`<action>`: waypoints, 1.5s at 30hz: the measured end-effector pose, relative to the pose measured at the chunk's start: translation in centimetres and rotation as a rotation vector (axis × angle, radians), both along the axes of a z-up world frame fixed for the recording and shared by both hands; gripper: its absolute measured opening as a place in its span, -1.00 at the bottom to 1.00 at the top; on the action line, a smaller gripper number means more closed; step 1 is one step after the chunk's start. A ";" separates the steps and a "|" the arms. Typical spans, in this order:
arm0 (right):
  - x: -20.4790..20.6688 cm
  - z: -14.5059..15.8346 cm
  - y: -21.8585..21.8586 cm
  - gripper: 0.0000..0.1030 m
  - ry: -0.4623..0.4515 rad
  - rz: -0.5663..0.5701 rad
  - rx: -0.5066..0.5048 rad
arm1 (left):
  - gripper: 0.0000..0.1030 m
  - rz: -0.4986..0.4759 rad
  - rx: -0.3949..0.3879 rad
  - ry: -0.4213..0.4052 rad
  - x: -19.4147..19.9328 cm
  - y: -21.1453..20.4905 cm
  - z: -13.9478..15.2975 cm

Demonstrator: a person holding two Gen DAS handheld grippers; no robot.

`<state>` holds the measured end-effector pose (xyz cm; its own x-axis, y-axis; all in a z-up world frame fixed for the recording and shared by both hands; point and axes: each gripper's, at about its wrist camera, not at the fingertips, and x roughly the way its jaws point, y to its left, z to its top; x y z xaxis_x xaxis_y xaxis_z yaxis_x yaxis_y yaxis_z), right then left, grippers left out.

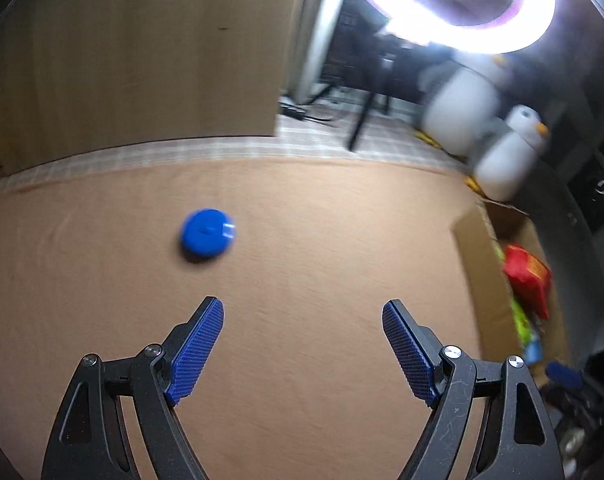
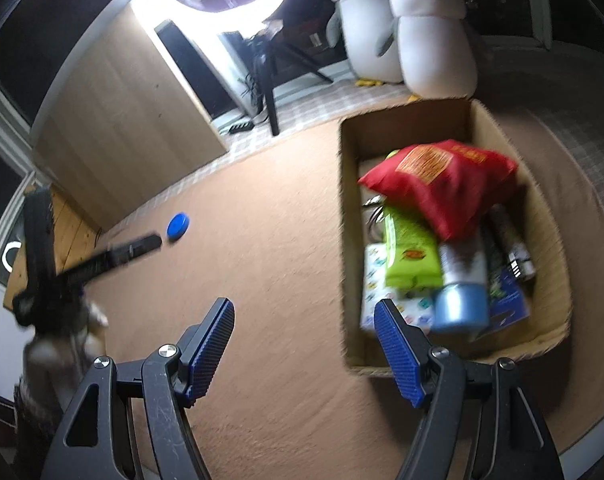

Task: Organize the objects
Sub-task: 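Move the open left tool to the blue disc on the carpet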

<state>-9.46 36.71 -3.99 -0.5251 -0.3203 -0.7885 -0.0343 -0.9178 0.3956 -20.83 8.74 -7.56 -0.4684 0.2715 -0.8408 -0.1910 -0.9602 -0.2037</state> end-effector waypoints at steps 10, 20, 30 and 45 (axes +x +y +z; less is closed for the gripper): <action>1.6 -1.0 -2.1 0.34 -0.038 0.032 0.017 | 0.63 0.115 -0.017 -0.036 -6.3 -4.7 -1.7; 2.9 -2.0 -1.3 0.34 -0.082 0.010 0.041 | 0.50 0.200 0.000 -0.094 -11.6 -6.0 -5.1; 3.3 -2.9 -0.2 0.34 -0.114 -0.010 0.061 | 0.30 0.216 0.007 -0.135 -13.1 -5.8 -7.5; 3.5 -2.5 -0.9 0.34 -0.133 0.030 0.085 | -0.09 0.170 0.030 -0.137 -12.1 -4.7 -8.2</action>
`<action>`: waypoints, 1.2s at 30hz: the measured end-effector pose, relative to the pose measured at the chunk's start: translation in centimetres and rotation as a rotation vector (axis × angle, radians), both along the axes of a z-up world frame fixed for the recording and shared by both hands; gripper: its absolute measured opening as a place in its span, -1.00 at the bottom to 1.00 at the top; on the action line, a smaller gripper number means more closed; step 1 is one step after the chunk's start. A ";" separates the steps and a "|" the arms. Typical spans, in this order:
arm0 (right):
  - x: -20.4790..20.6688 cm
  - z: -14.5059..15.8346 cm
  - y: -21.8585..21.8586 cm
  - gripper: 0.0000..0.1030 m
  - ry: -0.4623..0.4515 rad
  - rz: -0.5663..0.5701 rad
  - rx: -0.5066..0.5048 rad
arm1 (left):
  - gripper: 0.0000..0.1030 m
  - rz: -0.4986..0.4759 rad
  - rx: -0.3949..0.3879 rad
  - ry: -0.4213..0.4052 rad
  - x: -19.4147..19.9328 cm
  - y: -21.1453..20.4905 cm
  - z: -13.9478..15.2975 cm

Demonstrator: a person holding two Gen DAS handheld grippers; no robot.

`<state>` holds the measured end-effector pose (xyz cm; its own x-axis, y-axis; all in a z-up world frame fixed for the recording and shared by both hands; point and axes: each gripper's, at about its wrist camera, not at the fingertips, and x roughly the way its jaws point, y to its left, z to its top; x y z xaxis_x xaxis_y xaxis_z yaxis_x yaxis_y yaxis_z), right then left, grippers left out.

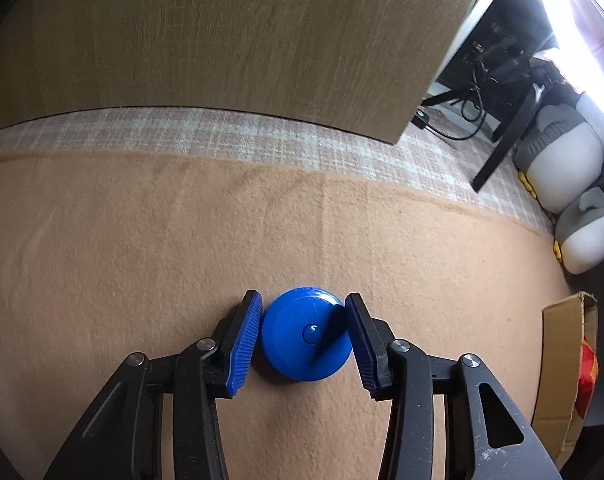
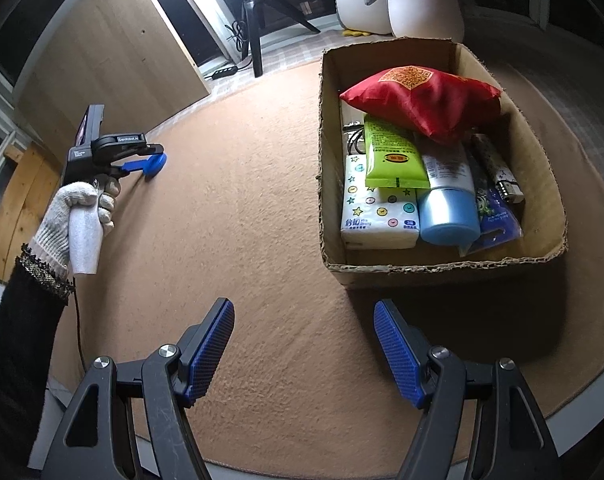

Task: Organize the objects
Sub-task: 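Move the open left tool to the blue disc on the carpet, then close the left tool around the blue disc and lift it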

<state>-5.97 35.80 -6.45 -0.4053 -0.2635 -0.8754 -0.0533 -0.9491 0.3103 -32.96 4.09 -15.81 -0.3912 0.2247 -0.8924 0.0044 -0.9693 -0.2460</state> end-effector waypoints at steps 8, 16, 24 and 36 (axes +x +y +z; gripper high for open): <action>-0.5 0.1 -0.1 0.34 -0.001 0.008 -0.010 | -0.10 -0.010 -0.009 0.022 0.6 -0.1 0.6; 0.0 -0.6 -1.1 0.34 -0.020 0.033 -0.001 | 0.05 0.040 0.026 0.008 -1.1 -1.0 0.1; 0.3 -1.1 -0.4 0.34 -0.032 0.008 0.007 | -0.03 0.021 0.017 0.007 -1.2 -0.5 -0.1; -0.9 -0.9 -1.8 0.34 -0.012 0.049 -0.015 | -0.12 -0.052 0.028 0.017 4.2 0.4 -0.3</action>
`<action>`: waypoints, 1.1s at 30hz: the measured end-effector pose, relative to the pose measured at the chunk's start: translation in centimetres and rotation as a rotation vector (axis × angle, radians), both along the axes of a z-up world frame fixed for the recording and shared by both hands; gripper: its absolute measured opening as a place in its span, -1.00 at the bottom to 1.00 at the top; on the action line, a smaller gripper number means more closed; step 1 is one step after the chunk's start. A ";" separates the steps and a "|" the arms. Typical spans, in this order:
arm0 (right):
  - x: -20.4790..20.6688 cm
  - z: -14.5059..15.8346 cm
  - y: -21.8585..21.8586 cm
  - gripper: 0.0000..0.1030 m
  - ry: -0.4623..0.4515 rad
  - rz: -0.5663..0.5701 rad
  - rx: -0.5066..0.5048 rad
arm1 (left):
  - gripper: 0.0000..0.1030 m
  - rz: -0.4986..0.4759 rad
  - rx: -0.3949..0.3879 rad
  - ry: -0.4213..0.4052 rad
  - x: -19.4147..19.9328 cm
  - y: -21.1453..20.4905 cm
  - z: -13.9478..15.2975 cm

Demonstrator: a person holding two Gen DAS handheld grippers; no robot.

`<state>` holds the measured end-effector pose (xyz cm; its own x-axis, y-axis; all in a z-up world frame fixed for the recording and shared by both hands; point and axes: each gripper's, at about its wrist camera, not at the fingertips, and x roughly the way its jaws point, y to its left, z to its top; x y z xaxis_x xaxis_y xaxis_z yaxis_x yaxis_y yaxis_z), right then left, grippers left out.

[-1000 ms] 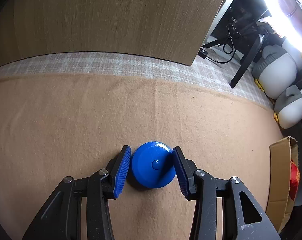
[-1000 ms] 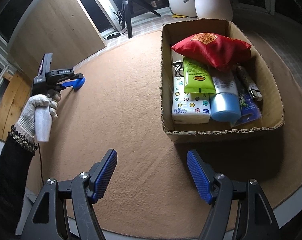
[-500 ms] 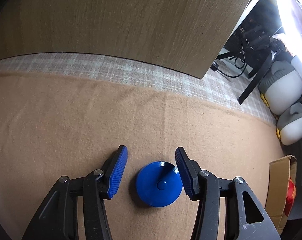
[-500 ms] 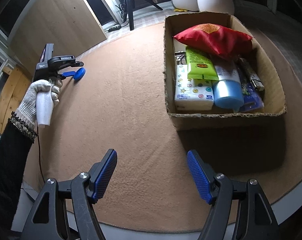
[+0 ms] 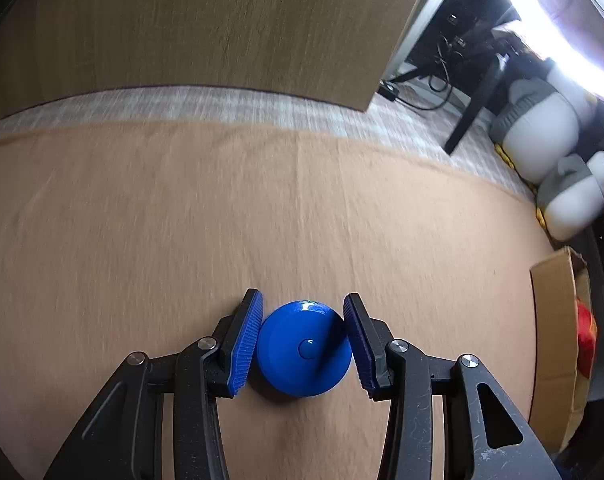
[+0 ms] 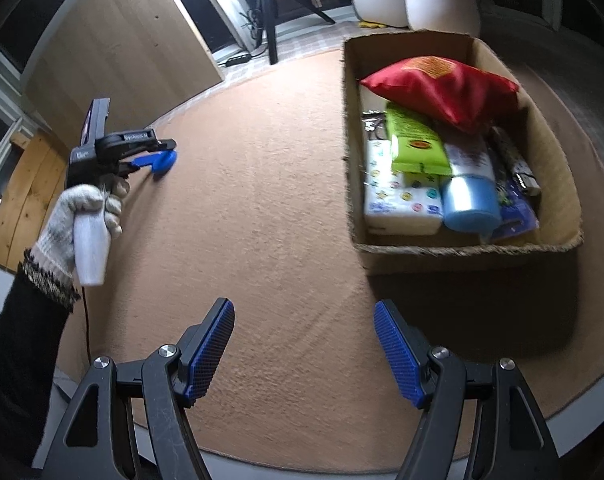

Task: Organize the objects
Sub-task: 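Close the left tool around the blue disc and lift it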

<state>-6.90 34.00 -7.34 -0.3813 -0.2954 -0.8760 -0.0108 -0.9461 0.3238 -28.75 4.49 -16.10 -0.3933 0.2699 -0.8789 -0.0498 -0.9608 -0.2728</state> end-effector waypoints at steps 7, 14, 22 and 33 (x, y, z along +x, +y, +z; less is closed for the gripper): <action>-0.8 0.3 -1.4 0.34 0.025 0.040 -0.023 | -0.12 -0.056 0.009 0.017 7.0 1.7 0.1; -0.9 0.0 -2.5 0.34 0.039 0.070 -0.022 | -0.12 -0.121 0.021 0.033 14.9 4.2 0.0; 0.0 -0.5 -2.7 0.34 0.035 0.085 -0.038 | 0.27 -0.158 0.003 0.038 20.1 4.1 0.5; 1.0 -0.2 -2.9 0.34 0.062 0.106 0.058 | 0.52 -0.171 -0.134 0.111 23.7 5.5 1.1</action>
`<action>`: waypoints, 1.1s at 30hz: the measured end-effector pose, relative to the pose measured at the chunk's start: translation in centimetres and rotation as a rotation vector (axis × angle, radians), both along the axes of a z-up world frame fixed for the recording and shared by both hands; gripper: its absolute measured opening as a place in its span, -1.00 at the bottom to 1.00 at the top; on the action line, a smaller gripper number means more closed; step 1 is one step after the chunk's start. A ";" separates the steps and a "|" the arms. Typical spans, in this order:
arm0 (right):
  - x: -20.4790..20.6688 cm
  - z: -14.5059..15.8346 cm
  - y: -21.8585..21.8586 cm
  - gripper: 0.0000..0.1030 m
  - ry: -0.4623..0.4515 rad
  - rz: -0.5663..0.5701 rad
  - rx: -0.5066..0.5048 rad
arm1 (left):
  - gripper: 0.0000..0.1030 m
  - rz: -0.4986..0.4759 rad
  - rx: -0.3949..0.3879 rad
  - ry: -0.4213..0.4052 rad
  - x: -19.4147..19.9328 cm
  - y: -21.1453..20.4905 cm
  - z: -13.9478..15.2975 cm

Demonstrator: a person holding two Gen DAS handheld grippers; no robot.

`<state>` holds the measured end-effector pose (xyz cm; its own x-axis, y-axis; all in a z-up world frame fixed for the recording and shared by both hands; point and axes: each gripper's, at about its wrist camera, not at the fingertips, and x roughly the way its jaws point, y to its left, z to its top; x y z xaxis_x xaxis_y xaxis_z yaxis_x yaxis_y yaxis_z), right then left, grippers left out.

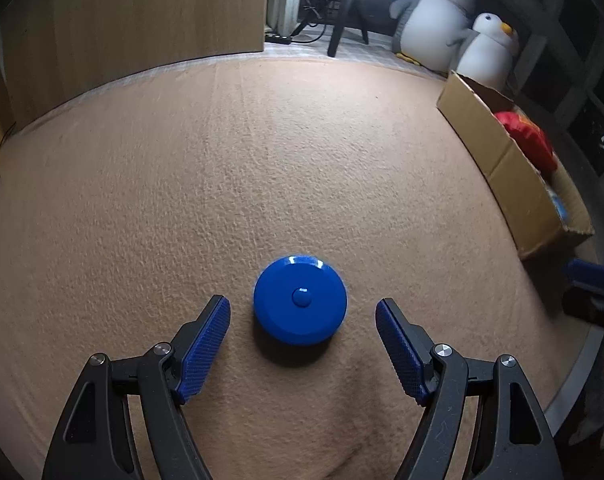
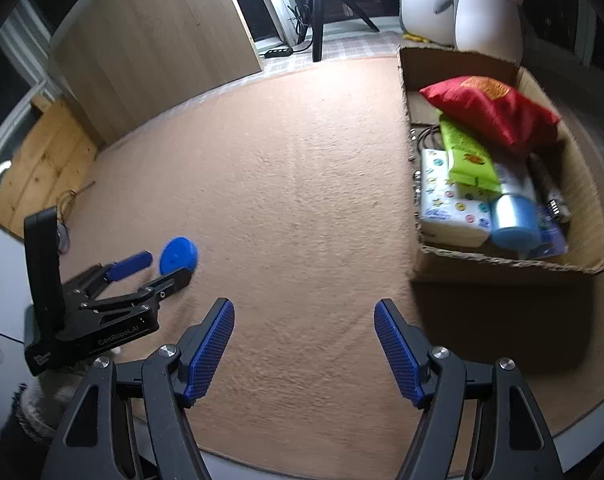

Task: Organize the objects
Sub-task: 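Close the left tool around the blue disc and lift it, then carry the blue disc into the box with the left tool and release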

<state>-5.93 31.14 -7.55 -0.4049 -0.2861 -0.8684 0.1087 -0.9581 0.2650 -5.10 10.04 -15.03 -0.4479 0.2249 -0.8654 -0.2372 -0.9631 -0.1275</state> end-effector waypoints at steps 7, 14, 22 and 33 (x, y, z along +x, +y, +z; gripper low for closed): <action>0.9 0.7 0.1 0.34 0.043 0.004 0.113 | 0.37 0.018 -0.002 -0.025 -0.8 0.3 -0.7; 1.6 0.7 1.4 0.34 0.039 -0.024 0.136 | 0.06 0.031 -0.020 -0.017 -0.5 0.0 -0.6; 1.4 0.6 2.5 0.34 0.029 -0.047 0.128 | 0.05 0.038 -0.026 -0.021 -0.5 0.3 -0.5; 1.6 0.9 3.6 0.34 0.037 -0.067 0.128 | 0.05 -0.024 -0.001 0.058 -0.6 3.7 3.7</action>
